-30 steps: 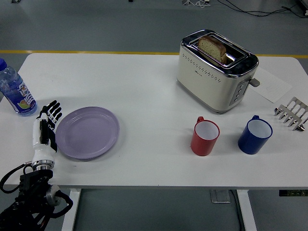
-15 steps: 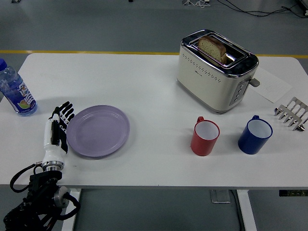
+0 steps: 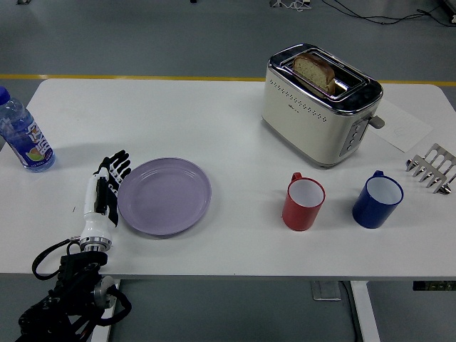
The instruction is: Push plate across desktop
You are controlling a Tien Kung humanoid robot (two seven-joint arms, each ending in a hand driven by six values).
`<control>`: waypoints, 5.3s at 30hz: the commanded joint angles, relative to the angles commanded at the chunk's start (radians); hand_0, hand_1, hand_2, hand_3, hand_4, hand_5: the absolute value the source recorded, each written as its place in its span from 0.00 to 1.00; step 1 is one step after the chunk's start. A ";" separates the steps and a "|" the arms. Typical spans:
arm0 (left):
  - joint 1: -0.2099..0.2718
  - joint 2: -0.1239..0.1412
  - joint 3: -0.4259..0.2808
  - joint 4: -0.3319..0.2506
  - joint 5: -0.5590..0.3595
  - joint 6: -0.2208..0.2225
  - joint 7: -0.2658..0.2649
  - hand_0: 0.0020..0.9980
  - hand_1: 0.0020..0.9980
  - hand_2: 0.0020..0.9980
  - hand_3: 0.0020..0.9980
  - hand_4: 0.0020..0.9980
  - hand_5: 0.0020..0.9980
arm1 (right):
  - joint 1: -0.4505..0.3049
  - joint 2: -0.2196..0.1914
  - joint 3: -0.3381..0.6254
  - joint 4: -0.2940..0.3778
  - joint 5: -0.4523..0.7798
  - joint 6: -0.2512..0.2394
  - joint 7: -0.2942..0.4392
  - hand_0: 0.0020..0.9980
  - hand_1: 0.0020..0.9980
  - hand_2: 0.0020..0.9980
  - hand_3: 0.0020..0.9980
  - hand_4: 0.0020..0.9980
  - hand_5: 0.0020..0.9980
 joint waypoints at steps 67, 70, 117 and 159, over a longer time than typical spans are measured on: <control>0.043 0.148 -0.185 -0.208 -0.033 -0.037 0.014 0.62 0.63 0.65 0.60 0.46 1.00 | -0.006 -0.013 0.005 0.000 0.013 -0.006 0.001 0.64 0.62 0.63 0.58 0.36 0.15; 0.075 0.182 -0.235 -0.213 -0.041 -0.061 0.046 0.62 0.63 0.65 0.60 0.46 1.00 | -0.008 -0.013 0.003 0.000 0.020 -0.007 0.001 0.64 0.62 0.63 0.58 0.36 0.15; 0.146 0.198 -0.637 -0.166 -0.156 -0.473 0.631 0.55 0.64 0.65 0.62 0.51 1.00 | -0.007 -0.024 0.023 0.000 0.006 -0.011 0.003 0.64 0.62 0.63 0.58 0.36 0.15; 0.141 0.196 -0.643 -0.176 -0.144 -0.477 0.617 0.56 0.65 0.65 0.63 0.53 1.00 | -0.008 -0.029 0.040 0.000 -0.017 -0.013 0.006 0.64 0.62 0.63 0.58 0.36 0.15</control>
